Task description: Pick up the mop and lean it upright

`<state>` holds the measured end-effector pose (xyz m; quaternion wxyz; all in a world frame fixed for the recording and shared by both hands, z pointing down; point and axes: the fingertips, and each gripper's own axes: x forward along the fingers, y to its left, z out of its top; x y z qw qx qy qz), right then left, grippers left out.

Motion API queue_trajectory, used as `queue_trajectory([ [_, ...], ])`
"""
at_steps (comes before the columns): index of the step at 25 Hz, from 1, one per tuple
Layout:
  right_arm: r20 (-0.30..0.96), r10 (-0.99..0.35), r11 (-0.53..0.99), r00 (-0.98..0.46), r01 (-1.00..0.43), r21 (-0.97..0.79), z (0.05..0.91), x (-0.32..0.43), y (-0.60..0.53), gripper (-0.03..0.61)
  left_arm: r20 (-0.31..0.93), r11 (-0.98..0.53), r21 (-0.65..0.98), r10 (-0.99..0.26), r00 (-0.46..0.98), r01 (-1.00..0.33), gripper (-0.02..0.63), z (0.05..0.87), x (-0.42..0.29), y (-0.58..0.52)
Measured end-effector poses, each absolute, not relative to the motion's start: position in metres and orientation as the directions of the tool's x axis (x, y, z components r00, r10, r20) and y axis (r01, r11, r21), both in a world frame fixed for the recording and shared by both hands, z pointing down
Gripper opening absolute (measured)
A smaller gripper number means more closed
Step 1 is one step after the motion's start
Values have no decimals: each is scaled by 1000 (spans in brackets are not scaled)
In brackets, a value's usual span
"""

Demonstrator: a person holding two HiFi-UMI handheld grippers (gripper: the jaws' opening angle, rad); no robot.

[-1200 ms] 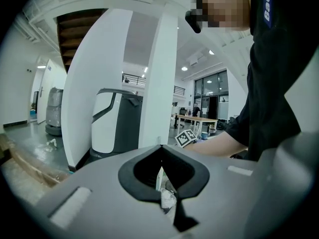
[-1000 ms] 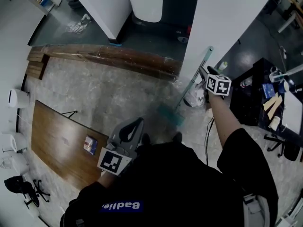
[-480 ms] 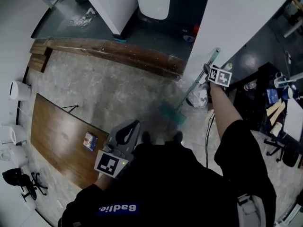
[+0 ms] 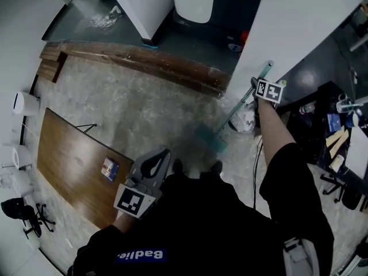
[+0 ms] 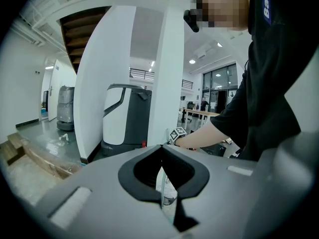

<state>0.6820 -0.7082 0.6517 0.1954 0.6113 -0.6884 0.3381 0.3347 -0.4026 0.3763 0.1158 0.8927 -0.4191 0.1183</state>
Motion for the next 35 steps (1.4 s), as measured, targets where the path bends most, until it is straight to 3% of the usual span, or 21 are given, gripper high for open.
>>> queue_trajectory([
  [8,683,-707,48,-185,-975,-215,662,682,-716,227,338,-623,110,-710,618,-775,20,382,331,-397],
  [11,681,-710,64,-181,-979,-194,661,680,-718,190,346,-623,111,-707,617,-775,20,385,330,-395],
  [14,675,-718,59,-169,-981,-184,656,681,-719,112,346,-622,110,-707,616,-775,20,384,327,-395],
  [35,548,-790,92,-276,-936,-338,618,615,-638,117,253,-685,133,-676,692,-717,20,375,325,-391],
])
